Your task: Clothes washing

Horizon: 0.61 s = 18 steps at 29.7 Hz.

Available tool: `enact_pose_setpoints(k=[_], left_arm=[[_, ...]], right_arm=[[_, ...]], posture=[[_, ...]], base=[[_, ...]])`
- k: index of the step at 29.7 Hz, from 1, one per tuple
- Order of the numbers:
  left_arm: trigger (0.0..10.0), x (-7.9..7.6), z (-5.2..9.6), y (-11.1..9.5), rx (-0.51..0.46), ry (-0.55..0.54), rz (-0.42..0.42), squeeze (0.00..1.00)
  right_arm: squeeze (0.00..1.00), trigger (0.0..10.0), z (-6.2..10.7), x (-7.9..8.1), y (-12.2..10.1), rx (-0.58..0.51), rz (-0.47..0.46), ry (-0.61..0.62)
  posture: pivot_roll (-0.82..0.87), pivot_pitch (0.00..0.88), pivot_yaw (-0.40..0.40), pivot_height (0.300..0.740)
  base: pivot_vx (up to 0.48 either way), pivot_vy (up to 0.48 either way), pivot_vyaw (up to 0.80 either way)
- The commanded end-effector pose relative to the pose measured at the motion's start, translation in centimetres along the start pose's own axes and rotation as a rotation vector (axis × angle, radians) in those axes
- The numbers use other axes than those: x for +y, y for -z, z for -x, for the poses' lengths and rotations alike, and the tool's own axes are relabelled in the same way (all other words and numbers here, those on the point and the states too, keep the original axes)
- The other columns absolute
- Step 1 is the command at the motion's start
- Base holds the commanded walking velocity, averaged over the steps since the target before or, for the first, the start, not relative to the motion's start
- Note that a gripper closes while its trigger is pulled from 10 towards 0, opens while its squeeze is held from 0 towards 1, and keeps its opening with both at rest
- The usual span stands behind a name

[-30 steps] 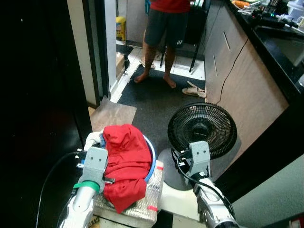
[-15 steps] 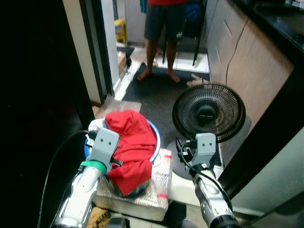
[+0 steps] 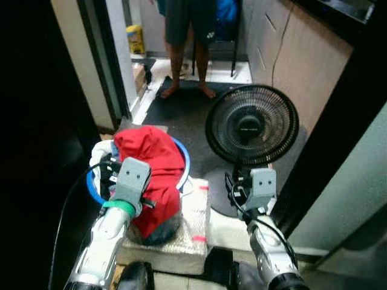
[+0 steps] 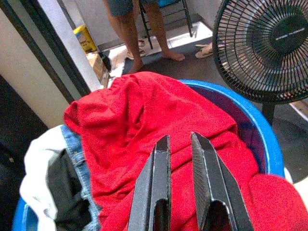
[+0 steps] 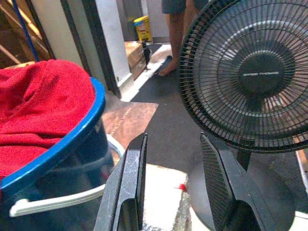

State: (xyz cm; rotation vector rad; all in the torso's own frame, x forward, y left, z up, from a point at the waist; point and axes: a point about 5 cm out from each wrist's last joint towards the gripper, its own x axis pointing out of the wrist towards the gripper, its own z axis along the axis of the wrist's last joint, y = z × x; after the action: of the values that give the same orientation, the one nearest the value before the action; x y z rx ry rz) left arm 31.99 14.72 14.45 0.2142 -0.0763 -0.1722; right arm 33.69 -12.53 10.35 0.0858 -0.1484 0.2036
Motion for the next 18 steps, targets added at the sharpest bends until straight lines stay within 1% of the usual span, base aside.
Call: enact_pose_setpoints(k=[1,2,3,4,5,6,7,8,9,10,13,16,18], left_arm=[[10.0,0.8,-0.4,-0.8,0.028,-0.033,0.042,0.0],[10.0,0.8,-0.4,-0.8,0.028,-0.033,0.042,0.0],[10.0,1.1,-0.7,-1.6,0.028,-0.039,0.075,0.0],[10.0,1.1,-0.7,-1.6,0.028,-0.039,0.075,0.0],[10.0,1.5,-1.2,-2.5,0.024,-0.048,0.083,0.0],[10.0,1.5,-1.2,-2.5,0.024,-0.048,0.083,0.0],[10.0,1.8,-1.6,-3.1,0.023,-0.053,0.095,0.0],[10.0,1.8,-1.6,-3.1,0.023,-0.053,0.095,0.0],[10.0,2.2,-2.0,-3.7,0.015,-0.065,0.097,0.0],[10.0,2.2,-2.0,-3.7,0.015,-0.065,0.097,0.0],[10.0,3.2,-3.2,-5.3,0.003,-0.092,0.108,0.0],[10.0,3.3,-3.4,-5.6,-0.002,-0.095,0.116,0.0],[10.0,3.9,-4.0,-7.0,-0.013,-0.116,0.128,0.0]], right_arm=[[0.0,10.0,-0.4,0.0,-0.5,-0.011,-0.011,-0.007],[0.0,10.0,-0.4,0.0,-0.5,-0.011,-0.011,-0.007],[0.0,10.0,-0.5,0.1,-0.8,-0.017,-0.009,-0.013],[0.0,10.0,-0.5,0.1,-0.8,-0.017,-0.009,-0.013],[0.0,10.0,-0.8,0.1,-1.1,-0.023,-0.006,-0.018],[0.0,10.0,-0.8,0.1,-1.1,-0.023,-0.006,-0.018],[0.0,10.0,-1.1,0.1,-1.4,-0.031,-0.004,-0.024],[0.0,10.0,-1.1,0.1,-1.4,-0.031,-0.004,-0.024],[0.0,10.0,-1.4,0.1,-1.8,-0.039,0.001,-0.03],[0.0,10.0,-1.4,0.1,-1.8,-0.039,0.001,-0.03],[0.0,10.0,-2.3,0.0,-3.0,-0.067,0.011,-0.04],[0.0,10.0,-2.5,0.0,-3.3,-0.073,0.011,-0.04],[0.0,10.0,-2.9,0.0,-3.9,-0.092,-0.002,-0.035]], posture=[[0.09,0.086,0.006,0.55],[0.09,0.086,0.006,0.55],[0.09,0.102,0.002,0.545],[0.09,0.102,0.002,0.545],[0.09,0.119,-0.002,0.54],[0.09,0.119,-0.002,0.54],[0.09,0.133,-0.006,0.535],[0.09,0.133,-0.006,0.535],[0.09,0.153,-0.008,0.53],[0.09,0.153,-0.008,0.53],[0.08,0.192,-0.017,0.515],[0.08,0.192,-0.017,0.51],[0.08,0.203,-0.02,0.51]], base=[[0.0,0.0,0.0],[0.0,0.0,0.0],[0.0,0.0,0.0],[0.0,0.0,0.0],[0.0,0.0,0.0],[0.0,0.0,0.0],[0.0,0.0,0.0],[0.0,0.0,0.0],[0.0,0.0,0.0],[0.0,0.0,0.0],[0.0,0.0,0.0],[0.0,0.0,0.0],[0.0,0.0,0.0]])
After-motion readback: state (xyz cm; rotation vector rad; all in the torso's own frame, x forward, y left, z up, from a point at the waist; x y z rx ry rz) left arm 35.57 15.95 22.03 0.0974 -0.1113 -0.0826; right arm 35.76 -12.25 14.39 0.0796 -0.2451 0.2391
